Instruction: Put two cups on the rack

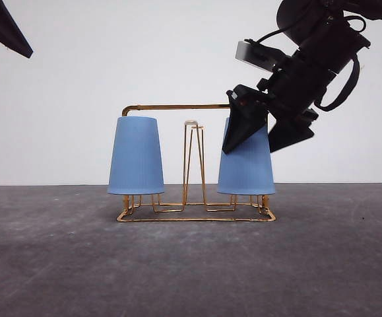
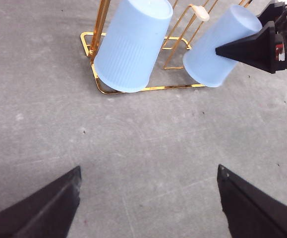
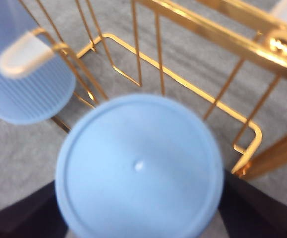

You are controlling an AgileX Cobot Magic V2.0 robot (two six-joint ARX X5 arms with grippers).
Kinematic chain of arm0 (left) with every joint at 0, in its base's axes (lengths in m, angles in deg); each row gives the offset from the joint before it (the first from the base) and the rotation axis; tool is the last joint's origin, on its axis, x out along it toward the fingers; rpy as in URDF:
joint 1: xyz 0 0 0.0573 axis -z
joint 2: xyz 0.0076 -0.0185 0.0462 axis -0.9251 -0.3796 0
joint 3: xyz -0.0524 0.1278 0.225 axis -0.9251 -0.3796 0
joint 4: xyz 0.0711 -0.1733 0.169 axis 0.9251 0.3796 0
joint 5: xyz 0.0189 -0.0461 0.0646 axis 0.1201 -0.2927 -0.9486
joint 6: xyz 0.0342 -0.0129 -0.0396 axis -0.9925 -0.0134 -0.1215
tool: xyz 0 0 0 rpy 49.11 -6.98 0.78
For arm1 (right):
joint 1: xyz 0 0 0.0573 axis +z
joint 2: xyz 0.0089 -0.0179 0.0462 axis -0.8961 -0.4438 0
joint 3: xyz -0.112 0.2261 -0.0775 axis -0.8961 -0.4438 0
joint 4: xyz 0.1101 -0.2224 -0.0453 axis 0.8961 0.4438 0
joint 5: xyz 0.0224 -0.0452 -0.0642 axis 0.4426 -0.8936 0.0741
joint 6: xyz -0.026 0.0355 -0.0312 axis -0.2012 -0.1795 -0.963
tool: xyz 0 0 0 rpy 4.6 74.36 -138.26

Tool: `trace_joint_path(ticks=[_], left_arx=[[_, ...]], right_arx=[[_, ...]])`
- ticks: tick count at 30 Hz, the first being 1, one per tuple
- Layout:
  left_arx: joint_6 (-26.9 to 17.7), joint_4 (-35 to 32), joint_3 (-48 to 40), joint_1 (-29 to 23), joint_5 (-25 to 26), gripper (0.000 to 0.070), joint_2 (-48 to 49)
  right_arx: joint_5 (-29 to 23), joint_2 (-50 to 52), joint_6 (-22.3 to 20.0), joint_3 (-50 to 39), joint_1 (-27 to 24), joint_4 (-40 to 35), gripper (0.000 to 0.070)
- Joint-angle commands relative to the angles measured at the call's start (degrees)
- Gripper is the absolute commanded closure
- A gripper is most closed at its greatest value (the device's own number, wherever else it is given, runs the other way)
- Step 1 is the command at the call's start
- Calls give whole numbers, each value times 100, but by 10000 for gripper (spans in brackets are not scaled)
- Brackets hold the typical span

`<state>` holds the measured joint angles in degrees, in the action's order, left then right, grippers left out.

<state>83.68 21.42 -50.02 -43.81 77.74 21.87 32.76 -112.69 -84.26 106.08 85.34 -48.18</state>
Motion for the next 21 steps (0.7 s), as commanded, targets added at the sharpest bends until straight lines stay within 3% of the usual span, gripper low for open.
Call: trace_joint_path(ticks=[1,10,14,17,21], left_arx=[[15,-31,44,24,-22,189,-9],[15,-31,44,24,-22,189,-9],[15,-23,44,24,-22,190,-9],[15,6,44,24,-22,190,-9],[13,90,44,24,-23,190,-9]], right_arx=[[-30,4,85,158,15,201,132],[-35,744,270,1352,-22,2726,135],[-42,1244,405,1405,-23,3376,155],[-105,1740,405,1158,-44,3470,162],[-145,2592,406,421,-176,2987,163]])
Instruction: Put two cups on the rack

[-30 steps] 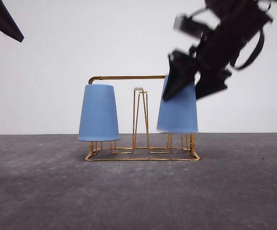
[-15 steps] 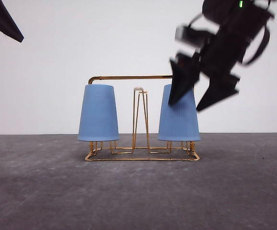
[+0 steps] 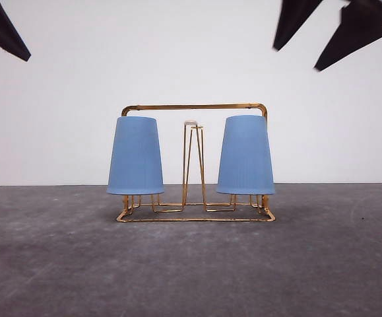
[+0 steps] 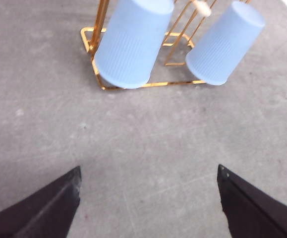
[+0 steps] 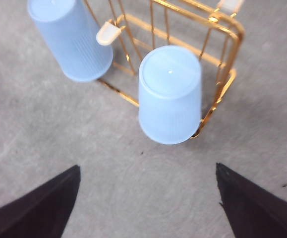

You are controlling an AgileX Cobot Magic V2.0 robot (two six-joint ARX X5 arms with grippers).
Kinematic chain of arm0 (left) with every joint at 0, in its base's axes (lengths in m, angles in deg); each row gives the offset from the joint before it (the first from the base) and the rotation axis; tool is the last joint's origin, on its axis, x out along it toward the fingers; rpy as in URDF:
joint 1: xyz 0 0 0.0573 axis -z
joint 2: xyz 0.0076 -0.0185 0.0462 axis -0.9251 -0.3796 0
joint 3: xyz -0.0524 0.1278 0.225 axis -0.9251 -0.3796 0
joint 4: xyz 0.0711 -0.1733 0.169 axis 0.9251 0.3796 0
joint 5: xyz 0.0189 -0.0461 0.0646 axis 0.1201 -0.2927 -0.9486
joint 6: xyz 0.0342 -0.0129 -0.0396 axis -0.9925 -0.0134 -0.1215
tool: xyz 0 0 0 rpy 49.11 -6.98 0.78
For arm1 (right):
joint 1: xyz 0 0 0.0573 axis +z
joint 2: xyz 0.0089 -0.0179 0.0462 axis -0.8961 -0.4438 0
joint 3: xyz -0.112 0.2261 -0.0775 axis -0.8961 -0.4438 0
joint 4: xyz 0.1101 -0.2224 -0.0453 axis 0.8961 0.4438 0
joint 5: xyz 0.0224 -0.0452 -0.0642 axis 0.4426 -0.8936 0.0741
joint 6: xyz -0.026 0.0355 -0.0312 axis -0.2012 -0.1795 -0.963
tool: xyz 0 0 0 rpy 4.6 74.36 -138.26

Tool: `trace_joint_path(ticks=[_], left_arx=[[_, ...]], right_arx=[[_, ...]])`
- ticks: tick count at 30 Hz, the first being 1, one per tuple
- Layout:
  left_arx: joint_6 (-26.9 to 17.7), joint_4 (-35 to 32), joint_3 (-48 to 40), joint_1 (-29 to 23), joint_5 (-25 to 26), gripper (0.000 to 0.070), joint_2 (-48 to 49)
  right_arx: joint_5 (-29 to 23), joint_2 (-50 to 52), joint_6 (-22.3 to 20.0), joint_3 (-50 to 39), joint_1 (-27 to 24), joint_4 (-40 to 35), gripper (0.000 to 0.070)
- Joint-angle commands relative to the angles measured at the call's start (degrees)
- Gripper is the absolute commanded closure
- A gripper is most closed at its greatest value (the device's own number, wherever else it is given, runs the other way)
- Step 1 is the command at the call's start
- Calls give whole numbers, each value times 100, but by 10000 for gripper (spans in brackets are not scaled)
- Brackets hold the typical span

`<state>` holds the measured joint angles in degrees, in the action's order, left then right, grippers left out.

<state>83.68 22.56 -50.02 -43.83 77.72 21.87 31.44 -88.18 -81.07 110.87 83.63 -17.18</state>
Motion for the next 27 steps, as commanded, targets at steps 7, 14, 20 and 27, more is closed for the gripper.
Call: trace_joint_path(ticks=[7,14,20,27], left_arx=[[-5,-28,44,26,-22,190,-11],[-23,-23,44,26,-24,190,-15],[-19,-21,44,26,-5,190,-18],[-71,-90,44,32,282,678,3]], right_arx=[[-35,1821,423,-1912,-174,-1294,167],[-347,3318,1185,-3736,-171,-2243,192],[-462,3884,1364,-4324,-174,-2277,191],[-501,3899,1369,-4320,-174,-2339,687]])
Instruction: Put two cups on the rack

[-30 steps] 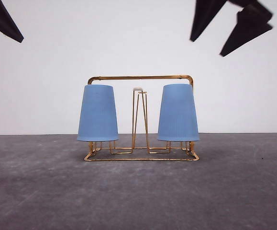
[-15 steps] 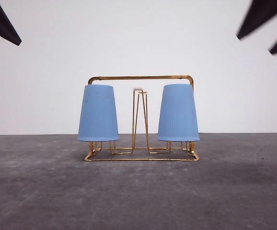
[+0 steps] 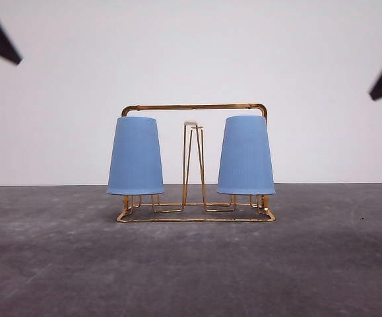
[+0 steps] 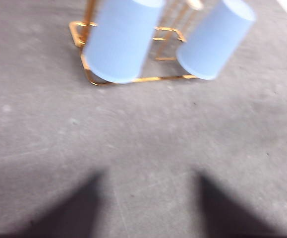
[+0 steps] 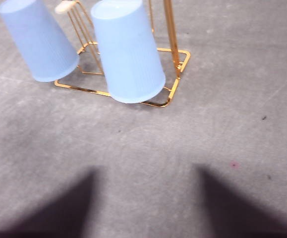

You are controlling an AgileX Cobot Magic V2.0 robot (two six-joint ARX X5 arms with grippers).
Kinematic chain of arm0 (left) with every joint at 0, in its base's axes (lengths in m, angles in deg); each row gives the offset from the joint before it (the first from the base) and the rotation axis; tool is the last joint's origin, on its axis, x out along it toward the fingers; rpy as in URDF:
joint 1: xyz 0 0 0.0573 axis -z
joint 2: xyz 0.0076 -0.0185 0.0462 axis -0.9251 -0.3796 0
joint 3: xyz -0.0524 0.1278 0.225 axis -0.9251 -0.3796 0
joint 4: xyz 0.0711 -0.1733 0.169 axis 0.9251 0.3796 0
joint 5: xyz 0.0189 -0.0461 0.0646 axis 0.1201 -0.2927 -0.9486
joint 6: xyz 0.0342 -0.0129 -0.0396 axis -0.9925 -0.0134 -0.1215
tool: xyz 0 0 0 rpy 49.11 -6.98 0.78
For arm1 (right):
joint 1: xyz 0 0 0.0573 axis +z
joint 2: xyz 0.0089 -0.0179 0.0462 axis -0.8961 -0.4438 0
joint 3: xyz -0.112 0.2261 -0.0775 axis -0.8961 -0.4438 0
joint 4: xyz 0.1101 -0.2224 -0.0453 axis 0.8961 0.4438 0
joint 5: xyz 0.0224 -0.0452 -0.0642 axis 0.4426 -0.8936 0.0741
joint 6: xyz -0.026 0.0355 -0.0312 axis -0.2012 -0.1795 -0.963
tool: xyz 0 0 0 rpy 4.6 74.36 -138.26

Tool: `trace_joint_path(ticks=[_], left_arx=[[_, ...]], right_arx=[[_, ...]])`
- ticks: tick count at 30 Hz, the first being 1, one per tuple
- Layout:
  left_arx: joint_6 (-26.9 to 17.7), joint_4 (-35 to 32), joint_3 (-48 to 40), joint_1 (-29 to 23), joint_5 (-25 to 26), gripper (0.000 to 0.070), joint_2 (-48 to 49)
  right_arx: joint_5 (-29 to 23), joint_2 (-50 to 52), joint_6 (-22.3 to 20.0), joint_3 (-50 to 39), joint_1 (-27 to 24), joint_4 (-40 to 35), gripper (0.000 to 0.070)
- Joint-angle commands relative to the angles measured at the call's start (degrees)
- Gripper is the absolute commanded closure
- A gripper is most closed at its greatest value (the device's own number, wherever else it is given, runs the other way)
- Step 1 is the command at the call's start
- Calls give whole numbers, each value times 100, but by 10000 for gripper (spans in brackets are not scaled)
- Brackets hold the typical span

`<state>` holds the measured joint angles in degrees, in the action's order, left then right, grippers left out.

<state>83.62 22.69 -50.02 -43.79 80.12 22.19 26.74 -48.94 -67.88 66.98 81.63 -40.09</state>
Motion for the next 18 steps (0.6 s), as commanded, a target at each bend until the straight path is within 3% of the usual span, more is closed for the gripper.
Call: trace_joint_path(ticks=[1,18], left_arx=[[-131,-155,44,28,42,700,-40],[-172,-171,45,28,42,700,-4]], right_arx=[[-35,-35,63,68,26,-50,670],[25,-17,59,70,26,-59,675]])
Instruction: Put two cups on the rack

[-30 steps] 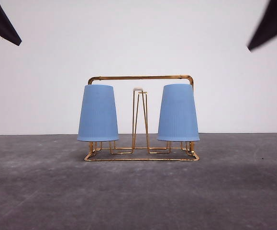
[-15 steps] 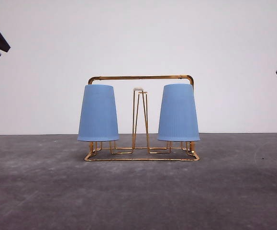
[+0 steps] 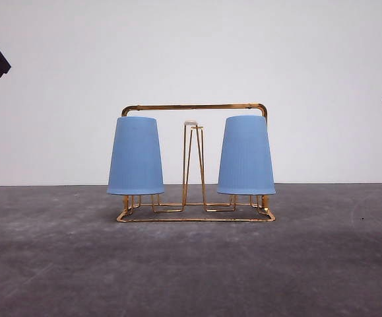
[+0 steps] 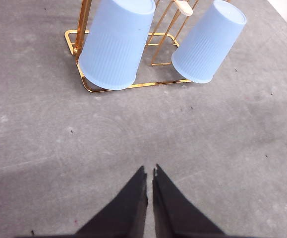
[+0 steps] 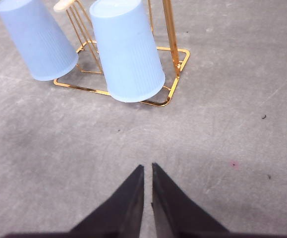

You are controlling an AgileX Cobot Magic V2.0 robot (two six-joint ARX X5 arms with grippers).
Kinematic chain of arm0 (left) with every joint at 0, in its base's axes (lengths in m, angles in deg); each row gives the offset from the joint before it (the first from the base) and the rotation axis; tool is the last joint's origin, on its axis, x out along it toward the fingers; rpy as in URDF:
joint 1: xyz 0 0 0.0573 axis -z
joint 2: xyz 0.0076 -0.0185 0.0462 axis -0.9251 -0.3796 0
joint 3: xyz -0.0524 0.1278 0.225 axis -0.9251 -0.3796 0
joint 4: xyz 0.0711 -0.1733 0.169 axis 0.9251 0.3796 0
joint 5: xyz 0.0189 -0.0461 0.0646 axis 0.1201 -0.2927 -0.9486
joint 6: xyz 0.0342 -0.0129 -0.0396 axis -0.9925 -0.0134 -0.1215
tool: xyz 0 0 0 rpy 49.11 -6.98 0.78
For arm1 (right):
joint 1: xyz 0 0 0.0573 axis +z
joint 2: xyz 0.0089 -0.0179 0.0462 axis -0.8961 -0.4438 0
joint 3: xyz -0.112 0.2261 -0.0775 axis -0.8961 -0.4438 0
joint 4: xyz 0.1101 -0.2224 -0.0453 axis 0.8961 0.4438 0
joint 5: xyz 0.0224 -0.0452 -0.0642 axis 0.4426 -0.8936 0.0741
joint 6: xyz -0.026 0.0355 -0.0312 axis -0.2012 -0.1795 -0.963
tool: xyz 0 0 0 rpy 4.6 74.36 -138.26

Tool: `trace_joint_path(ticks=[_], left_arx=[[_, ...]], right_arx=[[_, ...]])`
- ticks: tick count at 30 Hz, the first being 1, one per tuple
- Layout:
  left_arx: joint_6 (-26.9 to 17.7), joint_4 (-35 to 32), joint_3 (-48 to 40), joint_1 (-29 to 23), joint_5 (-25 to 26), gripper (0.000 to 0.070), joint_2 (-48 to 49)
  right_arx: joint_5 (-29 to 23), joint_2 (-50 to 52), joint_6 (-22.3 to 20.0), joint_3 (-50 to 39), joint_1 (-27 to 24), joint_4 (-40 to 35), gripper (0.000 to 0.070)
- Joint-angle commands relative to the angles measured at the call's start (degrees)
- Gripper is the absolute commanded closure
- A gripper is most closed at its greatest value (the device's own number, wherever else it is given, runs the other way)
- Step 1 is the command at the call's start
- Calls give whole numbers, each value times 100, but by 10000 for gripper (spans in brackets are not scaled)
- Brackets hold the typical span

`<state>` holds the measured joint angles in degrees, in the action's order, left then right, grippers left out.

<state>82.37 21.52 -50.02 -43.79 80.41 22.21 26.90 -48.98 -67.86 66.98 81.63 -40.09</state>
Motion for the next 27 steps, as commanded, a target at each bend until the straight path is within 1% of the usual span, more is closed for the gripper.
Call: trace_joint_path(ticks=[1,2,3,4,5,7,10,13,16,18,21,26,27], left_arx=[[-55,-52,43,28,12,700,14],[-157,-48,36,19,7,700,81],[-386,-48,12,10,5,700,167],[-710,-61,-35,-4,6,700,278],[-819,-164,-147,-45,0,700,444],[-1094,-522,-500,-208,-7,700,888],[-1377,-1210,-1186,-703,-63,700,1639],[-1401,-1703,-1839,-1335,-435,700,2353],[-1397,-1769,-2309,-1848,-856,700,2864],[-1395,-1770,-2550,-2080,-1018,700,3072],[-1401,-1771,-2825,-2269,-1085,700,3279],[-1414,-1787,-3245,-2354,-1113,700,3603],[-1410,-1875,-3352,-2354,-1113,700,3604]], right_arx=[[9,-13,57,70,26,-59,675],[9,-13,57,70,26,-59,675],[9,-13,57,70,26,-59,675],[9,-13,57,70,26,-59,675],[9,-13,57,70,26,-59,675],[9,-13,57,70,26,-59,675],[9,-13,57,70,26,-59,675],[9,-13,57,70,26,-59,675],[9,-13,57,70,26,-59,675],[9,-13,57,69,26,-59,675],[9,-13,57,70,26,-59,675],[9,-13,57,70,26,-59,675],[9,-13,57,70,26,-59,675]])
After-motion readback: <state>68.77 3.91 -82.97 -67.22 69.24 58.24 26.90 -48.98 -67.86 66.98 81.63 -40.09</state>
